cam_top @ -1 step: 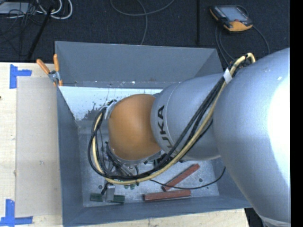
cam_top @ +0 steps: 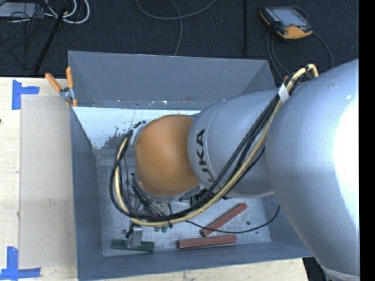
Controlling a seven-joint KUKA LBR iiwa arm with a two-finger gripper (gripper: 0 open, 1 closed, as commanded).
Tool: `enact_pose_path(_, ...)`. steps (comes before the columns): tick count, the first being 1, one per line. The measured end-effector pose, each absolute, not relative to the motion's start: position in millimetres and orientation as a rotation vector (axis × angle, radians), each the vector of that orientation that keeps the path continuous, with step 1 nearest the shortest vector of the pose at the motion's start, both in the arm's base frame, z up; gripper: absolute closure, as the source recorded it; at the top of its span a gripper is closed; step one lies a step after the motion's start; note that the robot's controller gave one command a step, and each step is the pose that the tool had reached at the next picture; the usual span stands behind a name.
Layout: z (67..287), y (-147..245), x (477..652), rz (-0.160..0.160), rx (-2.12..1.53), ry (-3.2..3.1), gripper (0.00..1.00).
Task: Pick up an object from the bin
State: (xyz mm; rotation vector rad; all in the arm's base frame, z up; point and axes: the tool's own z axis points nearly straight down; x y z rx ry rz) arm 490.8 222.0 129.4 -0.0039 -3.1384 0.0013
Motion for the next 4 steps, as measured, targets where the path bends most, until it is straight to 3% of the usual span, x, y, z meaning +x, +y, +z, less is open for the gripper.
enact_pose_path(1, 69, 225, 474.5, -0.005, 0.021, -3.150, 0.00)
enact_pose_path(2, 124, 222, 475.5, -0.002, 0.115, -3.143, 0.00)
enact_pose_path(3, 69, 224, 476.1, -0.002, 0.019, -3.144, 0.00)
enact_pose_path(4, 71, 230, 478.2, -0.005, 0.299, -3.137, 0.00)
